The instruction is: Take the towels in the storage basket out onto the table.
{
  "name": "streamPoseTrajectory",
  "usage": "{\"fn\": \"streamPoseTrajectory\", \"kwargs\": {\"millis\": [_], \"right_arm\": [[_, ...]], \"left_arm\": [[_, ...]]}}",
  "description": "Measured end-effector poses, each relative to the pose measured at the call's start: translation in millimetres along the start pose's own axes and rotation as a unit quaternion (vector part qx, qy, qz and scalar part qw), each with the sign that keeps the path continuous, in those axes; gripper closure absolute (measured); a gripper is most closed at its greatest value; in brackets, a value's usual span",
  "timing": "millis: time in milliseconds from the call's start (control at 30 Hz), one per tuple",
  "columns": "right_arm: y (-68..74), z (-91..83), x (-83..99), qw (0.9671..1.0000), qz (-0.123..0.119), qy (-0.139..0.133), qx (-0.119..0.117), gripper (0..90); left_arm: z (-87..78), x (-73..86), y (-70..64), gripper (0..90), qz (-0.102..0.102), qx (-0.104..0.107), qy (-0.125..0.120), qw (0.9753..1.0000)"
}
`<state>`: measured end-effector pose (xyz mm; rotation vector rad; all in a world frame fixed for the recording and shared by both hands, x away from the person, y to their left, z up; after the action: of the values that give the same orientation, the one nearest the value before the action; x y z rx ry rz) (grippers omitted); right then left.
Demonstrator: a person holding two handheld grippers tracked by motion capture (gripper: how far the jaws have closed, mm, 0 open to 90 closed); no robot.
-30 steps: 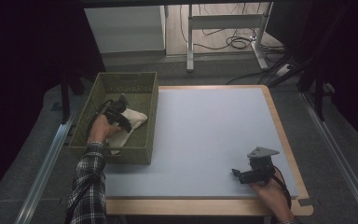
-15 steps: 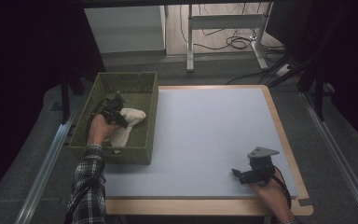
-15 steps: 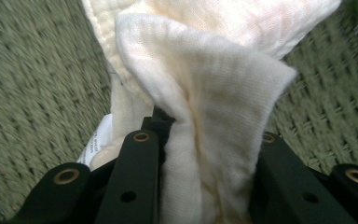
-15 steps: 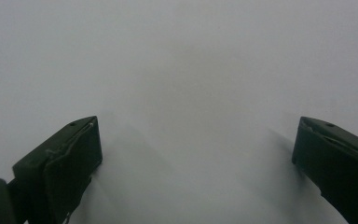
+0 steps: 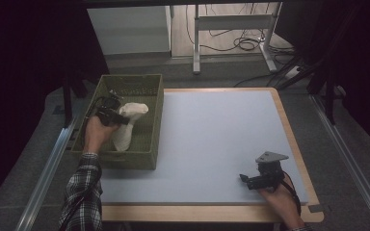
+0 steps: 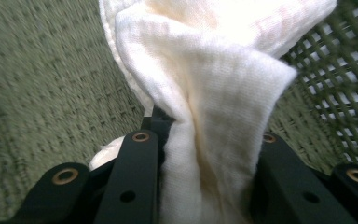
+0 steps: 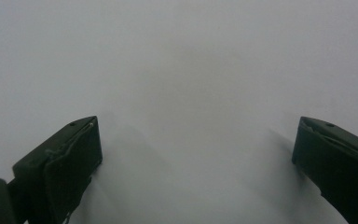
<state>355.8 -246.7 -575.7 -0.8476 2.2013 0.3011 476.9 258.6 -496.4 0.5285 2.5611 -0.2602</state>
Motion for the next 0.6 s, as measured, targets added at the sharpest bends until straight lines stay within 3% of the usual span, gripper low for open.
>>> {"fn": "streamPoseTrajectory", "kwargs": {"millis": [233,600], "right_arm": [[0.0,0.0,0.0,1.0,0.0,0.0,0.0,1.4],[0.0,-0.1,0.1,1.0,0.0,0.0,0.0,1.4]], "left_arm": [[-25.7,-6.9,-3.3,72.8,0.008,-0.003,-0.037,0.9993],[-56.2,-18.4,-17.4,72.7,0.029,-0.001,-0.072,0.9969]]}}
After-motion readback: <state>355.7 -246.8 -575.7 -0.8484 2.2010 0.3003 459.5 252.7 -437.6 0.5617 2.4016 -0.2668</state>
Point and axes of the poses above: each handheld gripper's, and its own axes: z roughly forward along the jaws, x roughly out of its underside, y roughly to its left, the point moved 6 cm from there along z, roughly forward along the jaws, and after that the axes turned 1 degree about -y, right-handed, at the moved point
